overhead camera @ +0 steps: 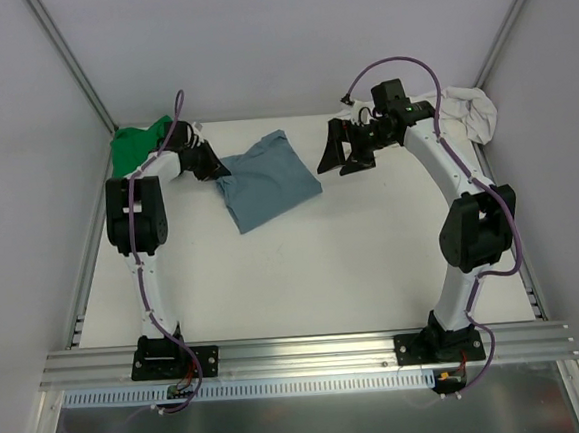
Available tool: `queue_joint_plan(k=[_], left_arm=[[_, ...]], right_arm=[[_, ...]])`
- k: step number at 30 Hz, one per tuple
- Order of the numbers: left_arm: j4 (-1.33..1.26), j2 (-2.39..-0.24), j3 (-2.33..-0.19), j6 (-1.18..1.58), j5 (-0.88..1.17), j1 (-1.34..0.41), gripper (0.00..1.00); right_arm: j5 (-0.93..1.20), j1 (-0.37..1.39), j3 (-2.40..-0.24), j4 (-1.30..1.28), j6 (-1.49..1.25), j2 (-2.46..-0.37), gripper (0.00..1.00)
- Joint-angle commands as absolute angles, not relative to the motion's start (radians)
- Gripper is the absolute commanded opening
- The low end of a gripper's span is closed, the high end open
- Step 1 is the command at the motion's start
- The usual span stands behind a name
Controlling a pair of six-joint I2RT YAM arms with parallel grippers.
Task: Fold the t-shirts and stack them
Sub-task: Put the neatly folded tshirt into the corner of the board with the left arm
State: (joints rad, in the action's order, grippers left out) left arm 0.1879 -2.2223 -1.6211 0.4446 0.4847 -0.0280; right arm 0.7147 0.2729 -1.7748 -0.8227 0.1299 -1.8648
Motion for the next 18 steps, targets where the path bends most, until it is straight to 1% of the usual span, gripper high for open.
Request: queue_joint_plan(k=[1, 6, 18], left_arm=[[0.308, -2.214, -1.761, 0.344, 0.446, -0.044, 0.0], [0.408, -2.188, -1.873, 0.244, 0.377, -0.044, 0.0], [0.532, -2.125, -1.922, 0.054, 0.161, -0.044, 0.0]], right_arm=[[0.718, 0.282, -1.812, -0.821, 0.11, -1.853, 1.0], [0.721, 0.29, -1.805, -0.801, 0.1, -1.853, 0.99], [0.739, 0.293, -1.744, -0.747, 0.087, -1.821, 1.0]])
